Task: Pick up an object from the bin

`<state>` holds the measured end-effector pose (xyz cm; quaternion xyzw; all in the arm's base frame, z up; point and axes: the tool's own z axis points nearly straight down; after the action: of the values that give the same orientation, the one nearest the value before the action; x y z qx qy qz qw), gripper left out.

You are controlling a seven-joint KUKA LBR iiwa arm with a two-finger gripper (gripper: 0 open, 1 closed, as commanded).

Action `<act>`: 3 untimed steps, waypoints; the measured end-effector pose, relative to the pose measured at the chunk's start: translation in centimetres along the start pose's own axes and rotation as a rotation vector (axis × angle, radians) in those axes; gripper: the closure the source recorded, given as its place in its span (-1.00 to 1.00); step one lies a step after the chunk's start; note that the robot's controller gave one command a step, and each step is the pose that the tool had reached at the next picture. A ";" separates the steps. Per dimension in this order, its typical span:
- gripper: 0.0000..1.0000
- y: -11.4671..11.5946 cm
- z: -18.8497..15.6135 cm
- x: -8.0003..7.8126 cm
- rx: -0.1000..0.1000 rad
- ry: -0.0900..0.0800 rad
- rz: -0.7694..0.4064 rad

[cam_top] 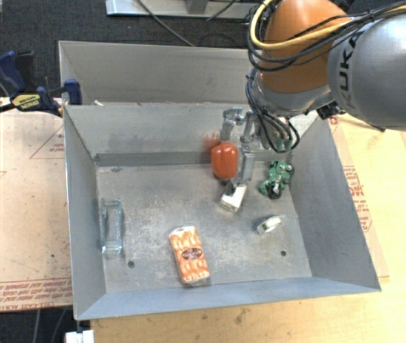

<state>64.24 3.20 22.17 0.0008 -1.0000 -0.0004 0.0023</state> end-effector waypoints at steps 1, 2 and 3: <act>-1.00 0.0 -0.5 -0.1 0.000 -0.007 0.001; -1.00 -2.1 5.4 0.7 0.001 -0.013 -0.330; -1.00 -3.7 7.8 1.0 0.000 -0.003 -0.485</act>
Offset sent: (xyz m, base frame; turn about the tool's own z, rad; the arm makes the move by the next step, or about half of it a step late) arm -0.0224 -0.0582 -0.1517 -0.8338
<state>63.23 -0.47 14.36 0.2408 -0.9706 -0.0009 0.0009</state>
